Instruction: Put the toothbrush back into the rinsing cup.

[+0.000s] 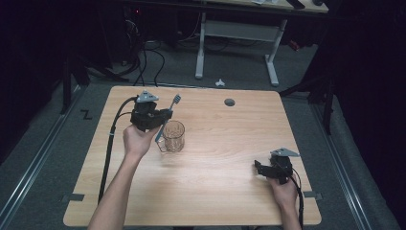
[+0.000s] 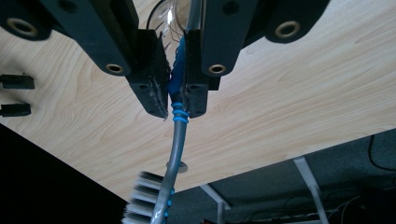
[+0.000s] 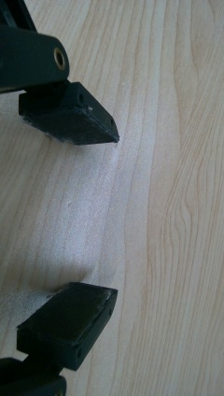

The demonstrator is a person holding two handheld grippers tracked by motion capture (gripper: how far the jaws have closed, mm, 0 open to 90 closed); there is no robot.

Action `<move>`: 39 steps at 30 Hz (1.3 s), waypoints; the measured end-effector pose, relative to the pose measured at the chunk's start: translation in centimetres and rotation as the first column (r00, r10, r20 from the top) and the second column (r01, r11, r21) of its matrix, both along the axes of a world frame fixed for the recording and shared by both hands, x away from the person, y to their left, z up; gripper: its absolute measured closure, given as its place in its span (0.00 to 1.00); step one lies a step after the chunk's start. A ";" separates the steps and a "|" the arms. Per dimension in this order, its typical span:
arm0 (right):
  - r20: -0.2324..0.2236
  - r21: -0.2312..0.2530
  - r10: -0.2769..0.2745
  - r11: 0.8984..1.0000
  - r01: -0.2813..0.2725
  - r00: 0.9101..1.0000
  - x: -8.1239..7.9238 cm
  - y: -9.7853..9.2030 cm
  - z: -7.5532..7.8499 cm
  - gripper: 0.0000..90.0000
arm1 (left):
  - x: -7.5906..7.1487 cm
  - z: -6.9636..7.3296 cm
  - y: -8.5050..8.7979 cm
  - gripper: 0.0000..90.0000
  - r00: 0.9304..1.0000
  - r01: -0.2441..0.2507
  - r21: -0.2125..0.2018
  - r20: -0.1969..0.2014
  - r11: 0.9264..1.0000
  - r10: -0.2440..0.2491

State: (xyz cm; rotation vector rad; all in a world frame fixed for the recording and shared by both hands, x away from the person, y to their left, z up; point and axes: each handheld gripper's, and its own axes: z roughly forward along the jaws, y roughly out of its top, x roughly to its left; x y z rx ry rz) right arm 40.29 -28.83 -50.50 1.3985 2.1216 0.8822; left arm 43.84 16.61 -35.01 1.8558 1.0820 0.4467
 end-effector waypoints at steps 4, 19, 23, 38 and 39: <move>0.000 0.000 0.000 1.000 0.000 1.000 0.0 0.0 0.0 0.24 | 0.2 -0.1 -0.1 0.89 1.000 0.007 -0.013 0.008 1.000 -0.007; 0.000 0.000 0.000 1.000 0.000 1.000 0.0 0.0 0.0 0.24 | 0.8 -1.0 -0.3 0.89 1.000 0.017 -0.021 0.022 1.000 -0.017; 0.000 0.000 0.000 1.000 0.000 1.000 0.0 0.0 0.0 0.24 | 0.9 -1.3 -0.2 0.89 1.000 0.017 -0.034 0.021 0.999 -0.016; 0.000 0.000 -0.001 1.000 0.001 1.000 0.0 0.0 0.0 0.24 | 0.6 -1.1 0.3 0.88 1.000 0.021 -0.028 0.014 0.999 -0.021; 0.000 0.001 -0.001 1.000 0.001 1.000 0.0 0.0 0.0 0.24 | 0.5 -1.1 0.3 0.88 1.000 0.021 -0.028 0.014 0.999 -0.020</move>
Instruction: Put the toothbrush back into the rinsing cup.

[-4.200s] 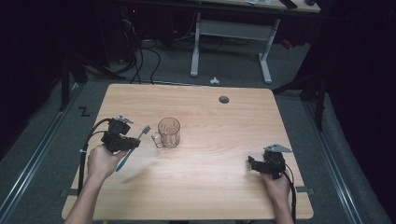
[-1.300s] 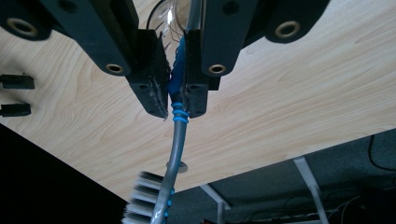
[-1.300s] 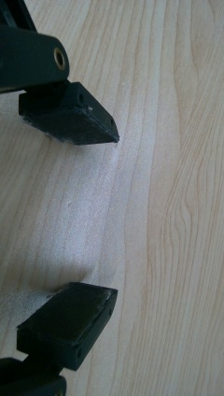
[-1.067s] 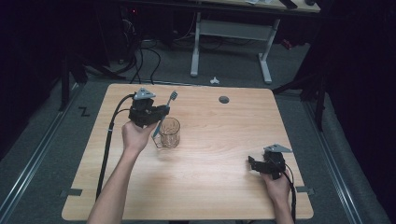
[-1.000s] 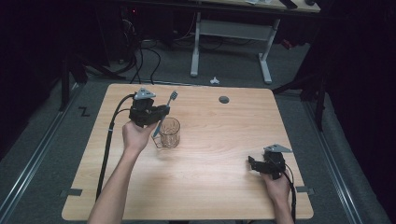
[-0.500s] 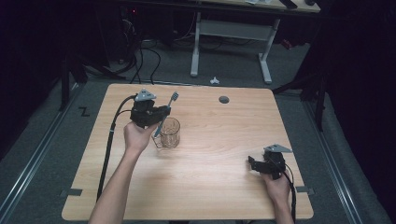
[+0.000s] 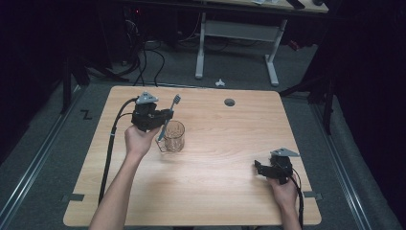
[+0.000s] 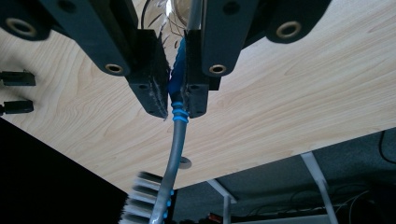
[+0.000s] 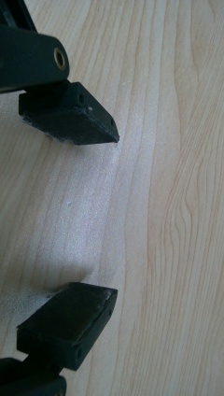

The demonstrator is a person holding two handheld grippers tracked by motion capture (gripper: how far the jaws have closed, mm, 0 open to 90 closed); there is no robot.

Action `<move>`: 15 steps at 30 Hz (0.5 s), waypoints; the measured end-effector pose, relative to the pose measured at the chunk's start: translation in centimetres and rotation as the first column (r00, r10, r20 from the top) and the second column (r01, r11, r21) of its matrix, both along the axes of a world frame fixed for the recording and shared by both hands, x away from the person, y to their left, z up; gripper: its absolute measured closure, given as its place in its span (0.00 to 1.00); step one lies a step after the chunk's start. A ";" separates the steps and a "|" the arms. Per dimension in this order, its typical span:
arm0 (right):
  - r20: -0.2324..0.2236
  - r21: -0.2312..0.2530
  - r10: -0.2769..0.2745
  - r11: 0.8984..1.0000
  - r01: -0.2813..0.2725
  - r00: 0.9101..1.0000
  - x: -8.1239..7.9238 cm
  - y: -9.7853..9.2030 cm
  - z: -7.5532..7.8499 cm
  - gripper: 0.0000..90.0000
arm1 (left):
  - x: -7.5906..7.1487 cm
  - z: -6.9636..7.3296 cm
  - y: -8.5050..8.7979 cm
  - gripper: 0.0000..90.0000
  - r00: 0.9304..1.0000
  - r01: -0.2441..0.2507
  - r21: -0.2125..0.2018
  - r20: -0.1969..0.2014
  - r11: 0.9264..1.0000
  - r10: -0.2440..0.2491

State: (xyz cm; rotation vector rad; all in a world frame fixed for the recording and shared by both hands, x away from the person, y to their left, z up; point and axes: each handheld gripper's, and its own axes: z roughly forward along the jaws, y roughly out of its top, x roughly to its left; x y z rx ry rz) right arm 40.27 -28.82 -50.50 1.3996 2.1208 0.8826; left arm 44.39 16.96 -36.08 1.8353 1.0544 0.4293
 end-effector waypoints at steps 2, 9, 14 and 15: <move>0.000 0.000 0.000 1.000 0.000 1.000 0.0 0.0 0.0 0.24 | 0.0 0.0 0.1 0.88 1.000 -0.001 0.001 0.000 1.000 0.001; -0.001 0.000 -0.001 1.000 0.001 1.000 0.0 0.0 0.0 0.24 | -0.2 -0.3 0.6 0.88 1.000 -0.013 -0.011 -0.006 1.000 0.013; 0.000 0.000 0.001 1.000 -0.001 1.000 0.0 0.0 0.0 0.24 | -0.2 -0.4 0.8 0.89 1.000 -0.016 -0.016 -0.004 1.000 0.016; -0.001 0.000 -0.001 1.000 0.001 1.000 0.0 0.0 0.0 0.24 | -0.2 -0.4 0.8 0.89 1.000 -0.015 -0.016 -0.004 1.000 0.015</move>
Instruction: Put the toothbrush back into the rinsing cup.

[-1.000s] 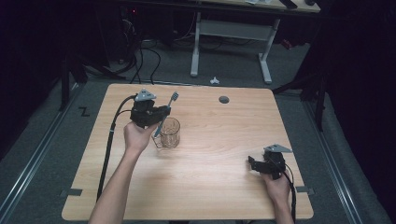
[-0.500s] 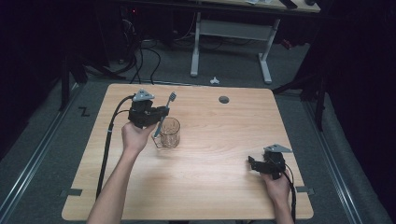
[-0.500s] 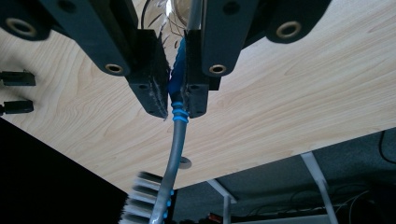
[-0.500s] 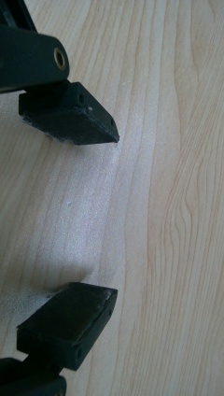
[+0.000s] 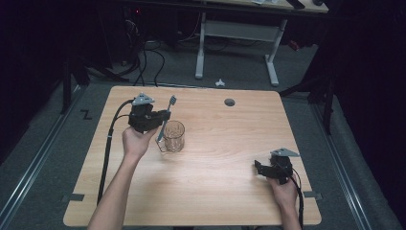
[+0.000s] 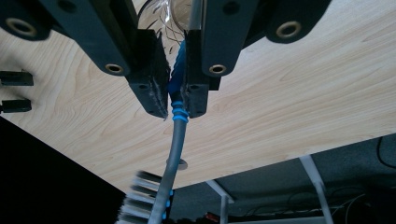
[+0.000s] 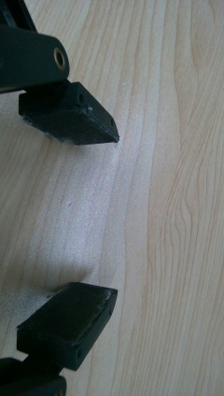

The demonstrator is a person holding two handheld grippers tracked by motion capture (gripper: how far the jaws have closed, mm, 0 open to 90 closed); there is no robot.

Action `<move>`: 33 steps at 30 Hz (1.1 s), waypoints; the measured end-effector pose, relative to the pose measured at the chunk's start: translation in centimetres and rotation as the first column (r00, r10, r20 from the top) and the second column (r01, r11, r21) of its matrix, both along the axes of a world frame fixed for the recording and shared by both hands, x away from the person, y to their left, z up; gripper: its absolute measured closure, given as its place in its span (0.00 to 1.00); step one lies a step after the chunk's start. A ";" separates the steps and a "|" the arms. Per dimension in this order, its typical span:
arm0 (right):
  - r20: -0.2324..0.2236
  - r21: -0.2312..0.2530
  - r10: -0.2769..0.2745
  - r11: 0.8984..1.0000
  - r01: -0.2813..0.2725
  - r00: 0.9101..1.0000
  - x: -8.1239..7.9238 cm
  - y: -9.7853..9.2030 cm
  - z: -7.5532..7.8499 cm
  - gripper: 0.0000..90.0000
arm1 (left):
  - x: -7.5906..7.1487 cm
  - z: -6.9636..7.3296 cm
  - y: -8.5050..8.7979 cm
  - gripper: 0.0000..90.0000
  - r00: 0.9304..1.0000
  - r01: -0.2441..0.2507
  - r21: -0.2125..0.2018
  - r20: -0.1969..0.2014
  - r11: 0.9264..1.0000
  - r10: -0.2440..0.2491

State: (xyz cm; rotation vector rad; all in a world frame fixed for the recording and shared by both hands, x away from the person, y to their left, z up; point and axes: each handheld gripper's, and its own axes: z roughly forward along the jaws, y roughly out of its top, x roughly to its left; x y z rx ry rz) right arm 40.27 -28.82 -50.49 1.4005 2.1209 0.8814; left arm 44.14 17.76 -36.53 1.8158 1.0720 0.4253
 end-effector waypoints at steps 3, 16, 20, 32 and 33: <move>0.001 0.000 0.001 1.000 -0.001 1.000 0.0 0.0 0.0 0.24 | 0.0 0.0 0.0 0.89 1.000 0.001 0.000 0.002 1.000 -0.001; 0.000 0.000 0.000 1.000 0.000 1.000 0.0 0.0 0.0 0.24 | -0.6 -0.3 0.3 0.88 1.000 -0.002 0.007 -0.001 1.000 0.002; 0.001 0.000 0.001 1.000 -0.001 1.000 0.0 0.0 0.0 0.24 | -0.8 -0.5 0.4 0.88 1.000 -0.002 0.006 -0.005 1.000 0.002; 0.001 0.000 0.001 1.000 -0.001 1.000 0.0 0.0 0.0 0.24 | -1.2 -1.1 1.1 0.88 1.000 -0.017 0.017 -0.021 1.000 0.018; 0.001 0.000 0.001 1.000 -0.001 1.000 0.0 0.0 0.0 0.24 | -1.3 -1.1 1.1 0.88 1.000 -0.017 0.018 -0.021 1.000 0.017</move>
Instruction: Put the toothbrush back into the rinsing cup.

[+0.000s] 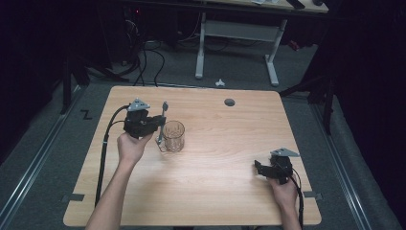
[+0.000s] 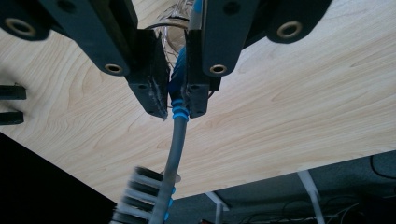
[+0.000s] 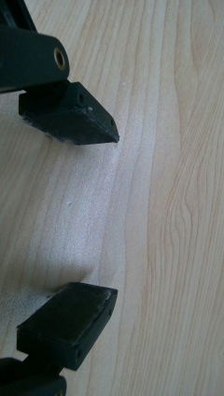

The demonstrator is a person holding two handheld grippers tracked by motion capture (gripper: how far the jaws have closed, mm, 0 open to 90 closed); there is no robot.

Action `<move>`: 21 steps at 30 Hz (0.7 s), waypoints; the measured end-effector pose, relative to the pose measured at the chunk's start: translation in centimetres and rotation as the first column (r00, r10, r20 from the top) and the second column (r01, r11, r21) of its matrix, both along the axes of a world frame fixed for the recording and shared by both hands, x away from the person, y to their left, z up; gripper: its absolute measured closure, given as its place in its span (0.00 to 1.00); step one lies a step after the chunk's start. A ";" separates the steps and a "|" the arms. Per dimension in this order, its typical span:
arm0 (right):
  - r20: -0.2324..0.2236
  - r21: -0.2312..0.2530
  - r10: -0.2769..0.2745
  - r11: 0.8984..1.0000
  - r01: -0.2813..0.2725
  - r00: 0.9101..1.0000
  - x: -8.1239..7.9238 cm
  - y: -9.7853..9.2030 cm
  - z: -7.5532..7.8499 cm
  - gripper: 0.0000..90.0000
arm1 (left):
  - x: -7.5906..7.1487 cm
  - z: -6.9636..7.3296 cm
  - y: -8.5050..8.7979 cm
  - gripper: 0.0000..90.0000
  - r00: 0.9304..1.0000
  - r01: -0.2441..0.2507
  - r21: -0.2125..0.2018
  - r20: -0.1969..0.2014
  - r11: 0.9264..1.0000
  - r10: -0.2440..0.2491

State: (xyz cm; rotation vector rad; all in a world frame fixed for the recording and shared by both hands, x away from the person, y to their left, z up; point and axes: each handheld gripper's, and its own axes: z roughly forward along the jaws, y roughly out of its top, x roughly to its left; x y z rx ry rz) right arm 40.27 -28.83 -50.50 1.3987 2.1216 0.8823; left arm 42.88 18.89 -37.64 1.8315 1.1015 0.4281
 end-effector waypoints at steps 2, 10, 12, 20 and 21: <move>0.000 0.000 0.000 1.000 0.000 1.000 0.0 0.0 0.0 0.24 | -0.1 0.0 -0.1 0.88 1.000 0.000 0.004 0.001 1.000 0.000; 0.000 0.000 0.000 1.000 0.000 1.000 0.0 0.0 0.0 0.24 | -0.2 -0.3 0.0 0.88 1.000 -0.001 0.004 -0.001 1.000 0.001; 0.000 0.000 0.000 1.000 0.000 1.000 0.0 0.0 0.0 0.24 | -0.3 -0.4 0.1 0.88 1.000 -0.002 0.004 -0.002 1.000 0.002; 0.000 0.000 0.000 1.000 0.000 1.000 0.0 0.0 0.0 0.24 | -0.6 -0.6 0.3 0.88 1.000 -0.008 0.008 -0.001 1.000 0.008; 0.000 0.000 0.000 1.000 0.000 1.000 0.0 0.0 0.0 0.24 | -0.6 -0.6 0.3 0.88 1.000 -0.008 0.009 -0.002 1.000 0.008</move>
